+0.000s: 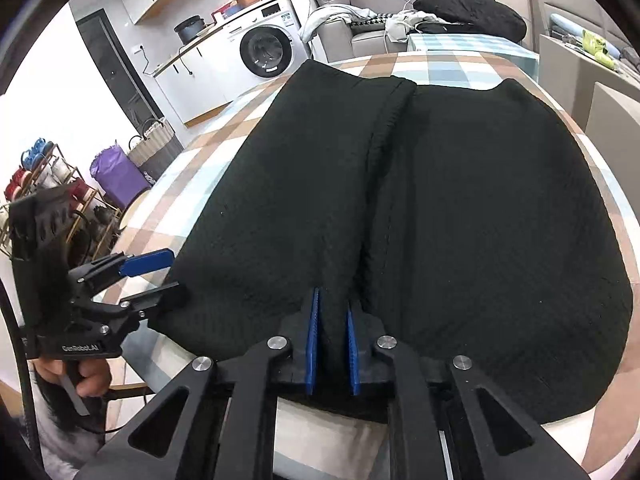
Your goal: Fold small clothes
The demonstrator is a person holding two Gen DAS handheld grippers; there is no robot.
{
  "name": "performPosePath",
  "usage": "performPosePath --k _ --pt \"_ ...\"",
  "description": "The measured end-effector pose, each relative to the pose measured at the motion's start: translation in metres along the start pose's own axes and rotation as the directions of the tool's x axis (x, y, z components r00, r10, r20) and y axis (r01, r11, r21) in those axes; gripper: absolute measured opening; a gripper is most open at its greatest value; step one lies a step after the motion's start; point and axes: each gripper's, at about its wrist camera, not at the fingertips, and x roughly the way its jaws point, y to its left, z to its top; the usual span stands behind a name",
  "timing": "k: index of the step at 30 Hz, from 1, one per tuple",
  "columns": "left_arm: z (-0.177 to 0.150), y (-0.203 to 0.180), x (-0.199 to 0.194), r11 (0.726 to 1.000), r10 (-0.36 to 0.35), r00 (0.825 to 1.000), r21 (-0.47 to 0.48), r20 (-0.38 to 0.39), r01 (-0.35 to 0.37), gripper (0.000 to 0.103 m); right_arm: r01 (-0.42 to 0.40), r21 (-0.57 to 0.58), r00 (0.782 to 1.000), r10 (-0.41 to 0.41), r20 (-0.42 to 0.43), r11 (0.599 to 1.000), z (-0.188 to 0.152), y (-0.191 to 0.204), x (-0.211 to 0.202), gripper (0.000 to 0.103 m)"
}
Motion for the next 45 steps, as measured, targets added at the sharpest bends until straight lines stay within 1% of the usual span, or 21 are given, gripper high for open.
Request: performPosePath --k 2,5,9,12,13,16,19,20,21,22,24,26,28,30,35,37,39,41,42,43,45 --pt "0.000 0.001 0.001 1.000 -0.004 1.000 -0.003 -0.001 0.004 0.072 -0.015 -0.020 1.000 0.015 0.003 1.000 -0.001 0.002 -0.005 0.013" --pt "0.000 0.002 0.004 1.000 -0.007 1.000 -0.008 -0.009 0.007 0.072 0.005 -0.071 1.000 -0.005 0.007 0.997 -0.012 0.005 -0.002 0.013" --pt "0.001 0.002 0.003 1.000 -0.009 1.000 -0.011 -0.008 0.009 0.072 0.002 -0.073 1.000 -0.002 0.001 0.997 -0.015 -0.002 -0.012 0.013" --pt "0.001 0.002 0.003 1.000 -0.007 1.000 -0.012 -0.008 0.007 0.072 -0.034 -0.039 0.999 0.034 -0.009 0.999 -0.019 -0.012 -0.013 0.013" --pt "0.000 0.002 0.003 1.000 -0.004 1.000 -0.012 -0.007 0.004 0.072 -0.044 -0.037 0.999 0.044 0.001 0.998 -0.020 -0.012 -0.016 0.016" --pt "0.000 0.001 0.003 1.000 -0.006 1.000 -0.014 -0.007 0.006 0.072 -0.040 -0.061 0.999 0.041 0.015 0.997 -0.020 -0.011 -0.022 0.016" --pt "0.000 0.000 0.003 1.000 -0.005 1.000 -0.015 -0.007 0.005 0.072 -0.052 -0.041 0.998 0.054 0.026 0.998 -0.020 -0.012 -0.021 0.008" --pt "0.000 0.000 0.002 1.000 -0.005 1.000 -0.014 -0.006 0.005 0.072 -0.074 -0.036 0.996 0.075 0.047 0.997 -0.019 -0.012 -0.026 0.008" --pt "0.000 0.000 0.003 1.000 -0.008 1.000 -0.014 -0.007 0.008 0.072 -0.069 -0.048 0.996 0.072 0.053 0.996 -0.018 -0.011 -0.029 0.008" --pt "0.000 0.000 0.003 1.000 -0.011 1.000 -0.015 -0.008 0.011 0.072 -0.040 -0.068 0.998 0.043 0.046 0.997 -0.017 -0.010 -0.029 0.008" --pt "0.000 0.000 0.005 1.000 -0.010 1.000 -0.019 -0.012 0.010 0.072 -0.024 -0.058 1.000 0.025 0.013 0.998 -0.017 -0.014 -0.022 0.008" --pt "0.000 0.000 0.005 1.000 -0.004 1.000 -0.015 -0.010 0.004 0.072 -0.042 -0.059 0.999 0.042 -0.001 0.997 -0.017 -0.013 -0.020 0.012" --pt "0.001 0.001 0.004 1.000 -0.006 1.000 -0.020 -0.008 0.006 0.072 -0.055 -0.037 0.998 0.056 0.010 0.998 -0.012 -0.015 -0.023 0.016" --pt "0.001 0.001 0.004 1.000 -0.006 1.000 -0.022 -0.007 0.006 0.072 -0.064 -0.011 0.998 0.064 0.024 0.998 -0.006 -0.018 -0.022 0.016" --pt "0.000 0.001 0.004 1.000 -0.006 1.000 -0.016 -0.011 0.006 0.072 -0.090 0.044 0.996 0.090 0.014 0.995 0.018 -0.020 0.004 0.021" --pt "0.000 0.001 0.004 1.000 -0.006 1.000 -0.016 -0.012 0.005 0.072 -0.080 0.059 0.997 0.079 0.016 0.995 0.027 -0.021 0.015 0.021" --pt "0.000 0.001 0.004 1.000 -0.005 1.000 -0.017 -0.011 0.005 0.072 -0.065 0.041 0.997 0.063 0.037 0.997 0.032 -0.019 0.019 0.011" --pt "0.000 0.003 0.003 1.000 -0.005 1.000 -0.019 -0.011 0.004 0.072 -0.063 0.006 0.993 0.062 0.103 0.998 0.032 -0.013 0.011 0.009" --pt "0.000 0.003 0.003 1.000 -0.004 1.000 -0.019 -0.010 0.004 0.072 -0.036 -0.012 0.993 0.037 0.111 0.999 0.031 -0.010 0.008 0.009" --pt "0.000 0.003 0.003 1.000 -0.004 1.000 -0.019 -0.009 0.004 0.072 0.011 -0.030 0.995 -0.008 0.097 0.999 0.029 -0.007 0.009 0.009" --pt "0.001 0.005 0.004 1.000 -0.010 1.000 -0.023 -0.011 0.010 0.072 0.022 -0.015 0.999 -0.021 0.047 1.000 0.027 -0.013 0.017 0.009"
